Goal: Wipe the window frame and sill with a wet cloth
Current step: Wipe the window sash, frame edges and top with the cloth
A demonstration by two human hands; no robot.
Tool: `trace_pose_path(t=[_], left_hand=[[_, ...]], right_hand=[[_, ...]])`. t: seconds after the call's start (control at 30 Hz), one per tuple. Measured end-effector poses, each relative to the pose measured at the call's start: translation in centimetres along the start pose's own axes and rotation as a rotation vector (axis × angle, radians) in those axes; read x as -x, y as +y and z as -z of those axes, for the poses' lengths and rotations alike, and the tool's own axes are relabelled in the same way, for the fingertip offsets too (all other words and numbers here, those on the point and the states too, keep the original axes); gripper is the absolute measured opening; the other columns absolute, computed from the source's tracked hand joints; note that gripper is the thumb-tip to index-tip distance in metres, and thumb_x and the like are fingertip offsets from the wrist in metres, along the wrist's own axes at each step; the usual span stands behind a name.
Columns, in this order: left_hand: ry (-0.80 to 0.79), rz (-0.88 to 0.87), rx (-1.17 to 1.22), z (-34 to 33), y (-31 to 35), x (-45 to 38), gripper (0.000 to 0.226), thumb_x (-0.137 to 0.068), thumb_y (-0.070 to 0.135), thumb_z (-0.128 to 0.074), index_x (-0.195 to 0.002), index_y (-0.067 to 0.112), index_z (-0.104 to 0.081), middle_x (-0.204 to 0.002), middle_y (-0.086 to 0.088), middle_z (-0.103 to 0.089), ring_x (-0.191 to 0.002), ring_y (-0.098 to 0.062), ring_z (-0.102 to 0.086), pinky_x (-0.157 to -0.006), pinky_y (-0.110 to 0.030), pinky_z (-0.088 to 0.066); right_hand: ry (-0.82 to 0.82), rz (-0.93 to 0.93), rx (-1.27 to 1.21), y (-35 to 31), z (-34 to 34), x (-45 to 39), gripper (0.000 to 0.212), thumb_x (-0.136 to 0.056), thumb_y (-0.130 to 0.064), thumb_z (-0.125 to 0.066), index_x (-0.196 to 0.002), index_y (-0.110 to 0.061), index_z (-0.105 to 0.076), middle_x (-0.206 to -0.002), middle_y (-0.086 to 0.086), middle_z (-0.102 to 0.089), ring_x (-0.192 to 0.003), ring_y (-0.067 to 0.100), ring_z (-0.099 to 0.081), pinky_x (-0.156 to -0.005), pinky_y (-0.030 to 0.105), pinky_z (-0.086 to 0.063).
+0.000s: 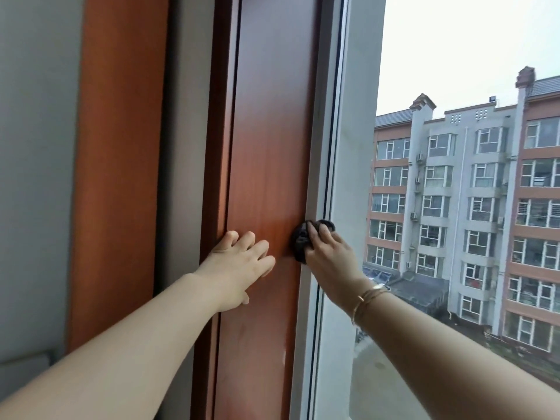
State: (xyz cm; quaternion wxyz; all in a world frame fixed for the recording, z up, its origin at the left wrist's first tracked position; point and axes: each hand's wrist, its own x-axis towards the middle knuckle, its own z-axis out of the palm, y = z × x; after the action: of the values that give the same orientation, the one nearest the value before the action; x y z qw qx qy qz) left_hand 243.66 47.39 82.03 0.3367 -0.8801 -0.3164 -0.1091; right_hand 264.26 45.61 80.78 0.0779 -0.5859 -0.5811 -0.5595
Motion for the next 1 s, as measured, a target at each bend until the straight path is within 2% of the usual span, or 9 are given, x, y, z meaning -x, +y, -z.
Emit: trace_pose_path(t=[0.07, 0.17, 0.27, 0.33, 0.43, 0.53, 0.63, 0.87, 1.0], left_hand=[[-0.020, -0.019, -0.011, 0.1, -0.2, 0.1, 0.047, -0.083, 0.032, -0.067, -0.119, 0.025, -0.038, -0.126, 0.003, -0.031, -0.122, -0.023, -0.024, -0.107, -0.043, -0.016], [0.029, -0.070, -0.011, 0.3, -0.7, 0.1, 0.036, -0.089, 0.023, -0.058, -0.121, 0.022, -0.041, -0.122, 0.001, -0.037, -0.119, -0.024, -0.029, -0.106, -0.042, -0.021], [0.297, -0.141, -0.072, 1.3, -2.7, -1.2, 0.019, -0.089, 0.006, -0.043, -0.100, 0.018, -0.053, -0.099, 0.000, -0.050, -0.098, -0.023, -0.042, -0.091, -0.036, -0.032], [0.495, -0.203, -0.108, 2.1, -5.1, -2.6, 0.014, -0.080, 0.004, -0.052, -0.082, 0.018, -0.056, -0.081, 0.000, -0.055, -0.082, -0.023, -0.048, -0.080, -0.036, -0.039], [0.630, -0.245, -0.228, 3.5, -6.2, -4.4, 0.010, -0.066, 0.010, -0.066, -0.067, 0.016, -0.059, -0.063, -0.001, -0.057, -0.069, -0.025, -0.054, -0.071, -0.039, -0.046], [0.686, -0.314, -0.215, 3.5, -6.6, -5.1, 0.008, -0.070, 0.012, -0.063, -0.066, 0.015, -0.057, -0.060, -0.004, -0.055, -0.063, -0.027, -0.053, -0.069, -0.039, -0.044], [0.712, -0.283, -0.215, 2.6, -6.8, -5.5, 0.009, -0.069, 0.016, -0.063, -0.064, 0.015, -0.055, -0.058, -0.004, -0.053, -0.061, -0.026, -0.051, -0.070, -0.039, -0.043], [0.724, -0.240, -0.244, 2.6, -6.7, -5.8, 0.009, -0.070, 0.019, -0.064, -0.067, 0.018, -0.055, -0.061, -0.003, -0.056, -0.065, -0.026, -0.053, -0.075, -0.039, -0.041], [0.732, -0.249, -0.213, 2.4, -6.7, -5.5, 0.007, -0.074, 0.018, -0.062, -0.070, 0.017, -0.056, -0.064, -0.003, -0.058, -0.068, -0.026, -0.053, -0.076, -0.039, -0.041]], right_hand=[[-0.097, -0.056, -0.008, 0.2, 1.0, -1.0, 0.031, -0.049, -0.011, -0.081, -0.079, -0.009, -0.078, -0.104, 0.019, -0.070, -0.089, 0.035, -0.067, -0.073, 0.035, -0.056], [-0.122, -0.118, -0.071, -1.0, 1.1, -0.5, 0.037, -0.039, -0.009, -0.086, -0.075, -0.008, -0.078, -0.103, 0.020, -0.070, -0.092, 0.039, -0.067, -0.073, 0.040, -0.057], [-0.079, -0.174, -0.101, -2.6, 0.9, 0.0, 0.037, -0.044, -0.004, -0.080, -0.081, -0.006, -0.078, -0.110, 0.021, -0.068, -0.099, 0.040, -0.065, -0.077, 0.041, -0.056], [-0.030, -0.199, -0.065, -3.4, 0.2, -0.4, 0.035, -0.052, -0.002, -0.068, -0.085, -0.006, -0.077, -0.114, 0.020, -0.066, -0.104, 0.039, -0.064, -0.080, 0.041, -0.055], [-0.013, -0.181, -0.072, -3.2, 0.4, 0.2, 0.037, -0.054, -0.001, -0.055, -0.083, -0.006, -0.076, -0.115, 0.020, -0.066, -0.105, 0.039, -0.064, -0.079, 0.042, -0.057], [-0.040, -0.165, -0.019, -3.3, 0.4, 0.7, 0.034, -0.055, 0.000, -0.062, -0.085, -0.009, -0.076, -0.115, 0.017, -0.067, -0.107, 0.038, -0.063, -0.079, 0.042, -0.057], [-0.107, -0.135, -0.066, -3.2, 0.2, 1.2, 0.035, -0.050, -0.003, -0.076, -0.084, -0.013, -0.076, -0.117, 0.015, -0.066, -0.110, 0.037, -0.062, -0.080, 0.042, -0.057], [-0.171, -0.114, -0.039, -3.0, 2.2, 0.0, 0.034, -0.041, -0.009, -0.084, -0.074, -0.012, -0.077, -0.106, 0.014, -0.071, -0.097, 0.032, -0.068, -0.070, 0.033, -0.058], [-0.224, -0.093, -0.018, -2.8, 2.7, -0.2, 0.041, -0.037, -0.010, -0.086, -0.077, -0.010, -0.077, -0.105, 0.015, -0.071, -0.096, 0.033, -0.068, -0.069, 0.034, -0.058]])
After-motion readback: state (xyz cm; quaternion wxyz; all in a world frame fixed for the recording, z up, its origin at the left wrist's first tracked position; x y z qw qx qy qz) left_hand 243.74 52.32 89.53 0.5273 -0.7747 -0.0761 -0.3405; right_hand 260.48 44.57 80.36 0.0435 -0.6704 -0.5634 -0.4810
